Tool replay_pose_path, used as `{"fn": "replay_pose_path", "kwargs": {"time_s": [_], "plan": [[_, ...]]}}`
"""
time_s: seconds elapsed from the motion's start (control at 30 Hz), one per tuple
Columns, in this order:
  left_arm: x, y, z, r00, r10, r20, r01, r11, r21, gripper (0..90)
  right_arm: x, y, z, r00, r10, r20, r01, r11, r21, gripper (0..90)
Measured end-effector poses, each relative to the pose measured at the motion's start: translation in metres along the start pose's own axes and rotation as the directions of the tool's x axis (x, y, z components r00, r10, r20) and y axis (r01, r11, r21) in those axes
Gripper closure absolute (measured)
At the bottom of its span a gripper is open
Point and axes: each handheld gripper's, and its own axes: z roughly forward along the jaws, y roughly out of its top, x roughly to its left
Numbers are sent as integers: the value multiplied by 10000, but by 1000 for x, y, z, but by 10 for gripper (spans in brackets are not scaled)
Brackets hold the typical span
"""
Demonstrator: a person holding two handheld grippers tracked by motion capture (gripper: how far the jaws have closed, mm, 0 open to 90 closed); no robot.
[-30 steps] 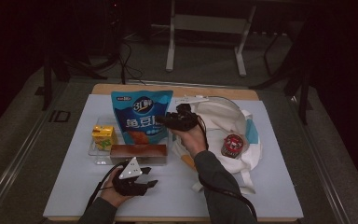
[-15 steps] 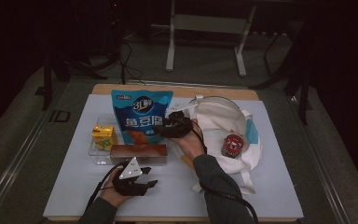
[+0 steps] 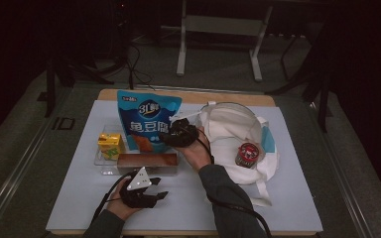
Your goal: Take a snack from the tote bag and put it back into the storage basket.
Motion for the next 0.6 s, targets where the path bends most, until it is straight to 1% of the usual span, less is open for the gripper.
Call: {"fn": "replay_pose_path", "kwargs": {"time_s": [0.13, 0.33, 0.43, 0.6], "plan": [[0, 0, 0, 10000, -5, 8, 5, 10000, -1, 443, 5, 2, 4, 10000, 30, 16, -30, 10000, -14, 582], [0, 0, 0, 10000, 14, 10, -14, 10000, -4, 443, 13, 9, 14, 9997, 211, 125, -211, 9998, -5, 587], [0, 0, 0, 10000, 26, 10, -26, 10000, -3, 443, 16, 12, 19, 9999, 150, 7, -150, 9999, 77, 595], [0, 0, 0, 10000, 47, 9, -47, 10000, -12, 443, 23, 19, 26, 10000, -4, 24, 3, 9999, 111, 603]]}}
